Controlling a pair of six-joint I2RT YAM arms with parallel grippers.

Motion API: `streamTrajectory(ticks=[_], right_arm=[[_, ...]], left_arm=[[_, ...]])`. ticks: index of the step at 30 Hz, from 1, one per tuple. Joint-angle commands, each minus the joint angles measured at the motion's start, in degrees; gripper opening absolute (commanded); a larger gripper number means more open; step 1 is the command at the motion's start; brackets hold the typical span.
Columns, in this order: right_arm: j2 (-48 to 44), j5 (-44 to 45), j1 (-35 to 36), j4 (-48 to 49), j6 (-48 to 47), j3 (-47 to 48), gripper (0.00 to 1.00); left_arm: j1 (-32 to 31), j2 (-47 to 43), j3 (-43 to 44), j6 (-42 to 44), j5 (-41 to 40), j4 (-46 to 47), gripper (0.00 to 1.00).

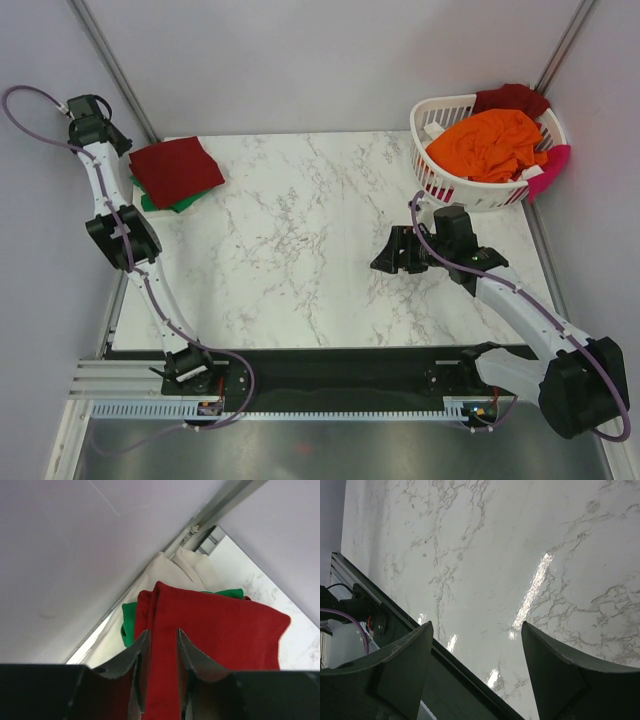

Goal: Fold and stack the t-shirts
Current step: Neatly place the folded tshirt to the corner

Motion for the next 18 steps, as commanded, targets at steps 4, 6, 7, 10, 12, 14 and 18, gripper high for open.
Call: streamTrajectory(ticks=[4,6,7,10,12,14,18], right_arm=[[1.1,0.3,0.0,0.6,-1.2,0.0,0.79],[1.3,0.3,0.0,0.7,-1.1,0.1,0.79],[1.4,0.3,-0.1,0.8,-1.1,0.2,0.79],[1.5,0.0,0.0,0.9,-0.9,0.3,0.79],[1.4,-0.4,0.0,0.9,-1.0,0.2,0.79],[0.9,-0.5,0.0,0.9,-1.0,0.0,0.79],[-0.4,-1.1,0.0,1.1,-0.9,0.0,0.80]], left_arm=[[5.1,10.3,-5.8,0.3,-6.9,-1.7,0.46],[5.2,11.3,-7.5,0.8,-7.0,-2.0,0.56],[5.3,11.5,-8.0,0.6,-6.7,-2.0,0.57],[5.5,10.5,-9.5,-0.4,-6.5,-2.1,0.59],[5.6,7.4,-9.8,-1.8,-7.2,-2.3,0.62],[5.7,4.2,-10.8,-3.1,-7.2,-2.4,0.64],[6.2,-5.7,-13.4,-5.0,-6.4,-2.3,0.68]])
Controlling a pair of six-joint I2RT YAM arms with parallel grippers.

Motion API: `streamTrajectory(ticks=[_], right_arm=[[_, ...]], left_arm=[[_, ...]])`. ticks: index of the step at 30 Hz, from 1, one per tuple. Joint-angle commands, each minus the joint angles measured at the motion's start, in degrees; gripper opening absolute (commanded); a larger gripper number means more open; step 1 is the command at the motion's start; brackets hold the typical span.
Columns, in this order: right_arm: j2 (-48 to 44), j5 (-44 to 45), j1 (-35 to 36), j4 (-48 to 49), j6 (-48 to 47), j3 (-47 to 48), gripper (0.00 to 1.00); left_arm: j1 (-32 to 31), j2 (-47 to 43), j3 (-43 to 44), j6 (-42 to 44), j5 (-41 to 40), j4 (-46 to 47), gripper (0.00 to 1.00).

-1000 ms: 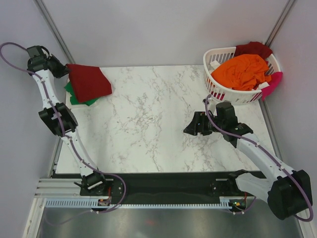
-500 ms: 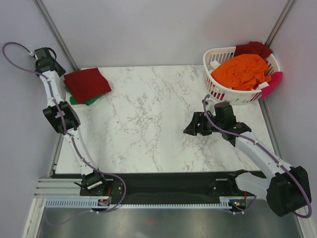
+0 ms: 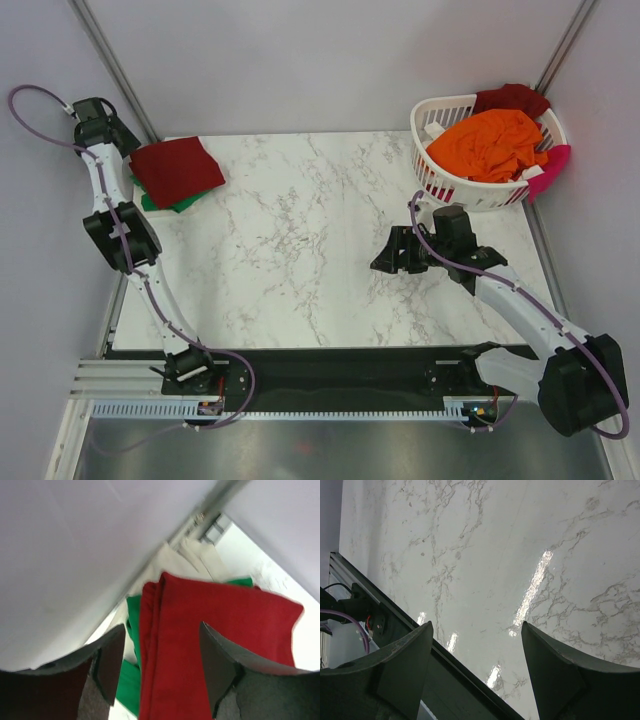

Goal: Fold and stack the t-shirts
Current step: Neatly place the folded tshirt to the corner

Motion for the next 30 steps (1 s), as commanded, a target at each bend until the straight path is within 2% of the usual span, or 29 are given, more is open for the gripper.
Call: streamTrajectory(ticks=[1,4,6,7,8,11,13,14,17,18,22,26,30], right_arm=[[-1.9,-1.5,0.0,1.0,-0.9,0.0,0.80],[-2.7,-2.0,0.1,1.1,-0.7,0.0,0.80],[-3.1,-2.2,0.3,1.2,-0.7,0.0,0.80],[-3.4,-2.2,0.4,1.2,-0.7,0.0,0.80],[-3.6,-2.3,0.4,1.2,-0.7,-0.1,0.80],[-4.3,-2.3,0.4,1.3,-0.7,-0.3,0.80],[-4.6,-2.2,0.4,1.3,-0.7,-0.3,0.80],[-4.7,-2.2,0.5,1.3,-0.7,-0.3,0.81],[-4.5,-2.6,0.5,1.4,-0.6,-0.4,0.81],[-4.4,-2.8,0.6,1.4,-0.5,-0.4,0.81],[-3.9,-2.7,0.5,1.5,-0.5,-0.3,0.80],[-3.3,-2.3,0.5,1.5,-0.6,-0.4,0.81],[-2.3,-2.1,0.5,1.5,-0.6,-0.4,0.81]], left_arm=[[7.0,-3.3,-6.1,-7.8,-0.6,-9.0,0.68],[7.0,-9.2,-11.0,-9.7,0.6,-8.8,0.68],[7.0,-11.6,-13.8,-11.1,2.4,-8.5,0.64],[6.9,-14.1,-17.3,-11.4,3.4,-7.2,0.61],[6.9,-15.3,-19.0,-11.4,4.7,-6.4,0.51],[6.3,-19.7,-24.1,-11.9,4.8,-4.1,0.49],[6.0,-21.0,-25.8,-11.9,7.6,-2.8,0.46],[5.6,-21.7,-26.0,-11.8,9.8,-0.9,0.35],[3.5,-22.0,-25.7,-11.8,15.7,2.5,0.20],[3.0,-21.7,-25.3,-12.2,19.6,3.6,0.17],[0.5,-18.7,-23.1,-14.8,24.4,7.2,0.03],[-1.0,-14.1,-22.7,-17.9,30.2,11.7,0.02],[-4.1,-10.2,-23.0,-16.5,31.5,17.0,0.02]])
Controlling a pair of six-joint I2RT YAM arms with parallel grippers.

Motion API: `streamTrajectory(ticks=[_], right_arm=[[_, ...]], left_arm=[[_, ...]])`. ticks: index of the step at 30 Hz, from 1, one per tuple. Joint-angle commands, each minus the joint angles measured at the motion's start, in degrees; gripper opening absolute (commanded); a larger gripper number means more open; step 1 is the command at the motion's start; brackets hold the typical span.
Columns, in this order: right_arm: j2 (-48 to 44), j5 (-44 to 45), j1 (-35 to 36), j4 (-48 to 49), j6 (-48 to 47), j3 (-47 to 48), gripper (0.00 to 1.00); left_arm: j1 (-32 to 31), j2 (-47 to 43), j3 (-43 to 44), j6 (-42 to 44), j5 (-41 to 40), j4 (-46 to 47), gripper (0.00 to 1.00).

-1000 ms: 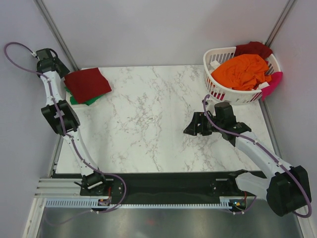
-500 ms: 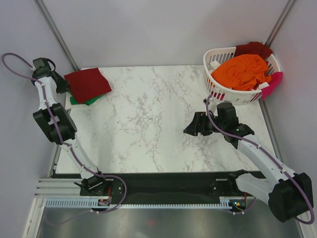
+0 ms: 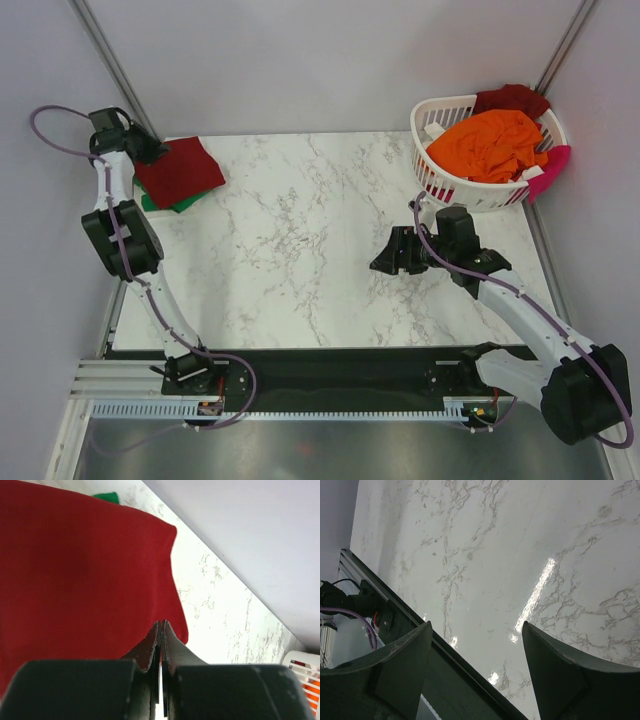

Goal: Fold and stack the t-shirts
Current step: Neatly place the folded tshirt to the corner

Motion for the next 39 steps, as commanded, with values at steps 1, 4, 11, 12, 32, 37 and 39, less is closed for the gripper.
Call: streamTrajectory(ticks=[1,4,11,12,32,37,39], right_arm=[[0.9,-0.6,0.2,1.4,-0.6,-0.3,0.81],[1.8,-0.5,0.2,1.4,-0.5,-0.1,0.81],[2.9,-0.2,0.2,1.3,-0.6,0.2,0.81],[3.0,-0.2,0.1,1.3,-0.7,0.3,0.81],[-1.8,0.3,0.2,-0.1,-0.1,2.1,0.83],[-5.7,0.0,0.7,-0.6,2.5,2.8,0.85],[-8.4,0.8,0.9,-1.8,2.5,3.5,0.88]], left_arm=[[-1.5,5.6,1.0,-2.7,5.7,7.5,0.02],[-0.7,9.3,1.5,-5.6,7.2,8.5,0.02],[2.6,11.9,-4.0,-7.3,1.8,8.6,0.02],[3.0,11.7,-4.7,-7.3,1.4,8.7,0.02],[2.5,-14.3,-9.4,-13.7,23.4,12.7,0.69],[-1.2,-25.8,-21.5,-11.1,22.0,12.9,0.69],[-3.6,-32.2,-27.6,-9.4,20.2,12.9,0.70]])
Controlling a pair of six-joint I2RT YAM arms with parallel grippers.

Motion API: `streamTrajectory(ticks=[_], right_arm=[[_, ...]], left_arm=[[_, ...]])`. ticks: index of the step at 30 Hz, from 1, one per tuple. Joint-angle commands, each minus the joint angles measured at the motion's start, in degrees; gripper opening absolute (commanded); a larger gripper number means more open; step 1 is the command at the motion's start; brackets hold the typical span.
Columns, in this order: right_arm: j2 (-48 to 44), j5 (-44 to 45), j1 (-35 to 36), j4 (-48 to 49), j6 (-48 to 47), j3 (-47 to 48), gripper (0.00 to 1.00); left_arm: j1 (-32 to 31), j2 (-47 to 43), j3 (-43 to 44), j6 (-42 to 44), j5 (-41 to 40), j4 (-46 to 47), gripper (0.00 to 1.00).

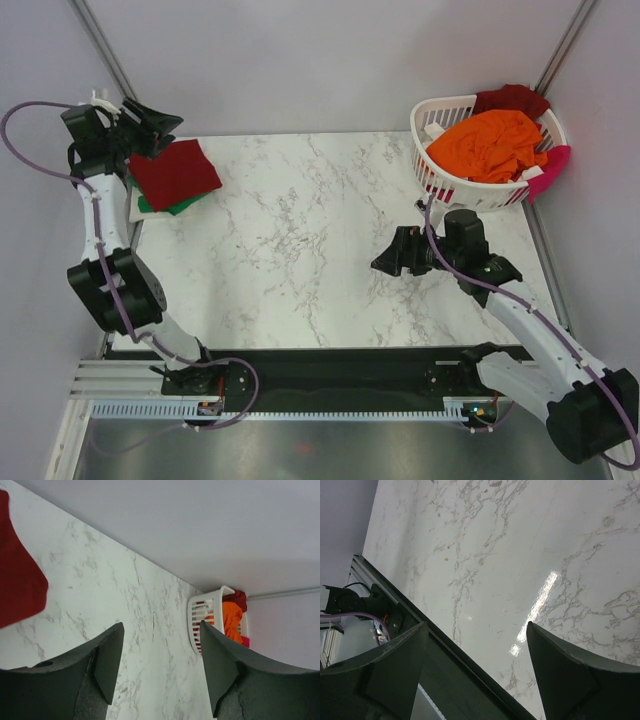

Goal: Fold and stack the t-shirts
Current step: Neatly place the folded tshirt to the corner

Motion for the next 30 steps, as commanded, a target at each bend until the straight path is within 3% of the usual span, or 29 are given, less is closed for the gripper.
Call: streamTrajectory(ticks=[1,4,8,13,14,17,20,23,25,28,30], right_arm=[[-4.9,0.9,0.8,-1.2,1.1,3.6,0.89],[-8.8,-1.1,1.0,-1.8,0.5,4.1,0.91],[-15.5,-3.8,1.1,-0.7,1.7,4.0,0.98],[-22.0,-3.1,1.1,0.5,4.2,3.1,0.98],[-23.3,-2.5,1.1,0.5,4.8,2.8,0.98],[-24.6,-1.0,1.0,1.7,6.9,0.6,0.98],[-24.6,-0.5,1.0,2.0,8.2,-0.6,0.98],[-25.0,-0.3,1.2,1.6,8.3,-1.3,0.98],[-25.3,0.5,1.1,1.2,8.3,-1.7,0.98],[-25.7,1.8,1.1,0.1,8.3,-1.9,0.98],[-25.8,4.0,1.1,-1.1,6.6,-0.9,0.98]], left_arm=[[-6.8,-7.8,-8.5,3.9,-1.3,-0.4,0.70],[-13.5,-14.5,-14.6,6.8,-3.4,-0.8,0.79],[-22.6,-22.2,-19.8,9.5,-4.9,-1.4,0.84],[-41.9,-37.5,-28.4,29.7,-35.8,-4.1,0.88],[-43.4,-41.7,-30.3,31.4,-48.8,-2.8,0.89],[-43.5,-49.6,-41.9,38.5,-56.0,7.7,1.00],[-42.9,-58.2,-51.1,36.1,-63.4,22.4,1.00],[-42.4,-62.0,-57.1,37.4,-62.5,36.6,1.00],[-42.3,-61.0,-57.6,41.3,-61.2,39.4,1.00],[-42.6,-57.3,-55.5,42.0,-60.7,36.3,0.99],[-42.5,-57.1,-53.7,40.6,-51.9,29.7,0.99]])
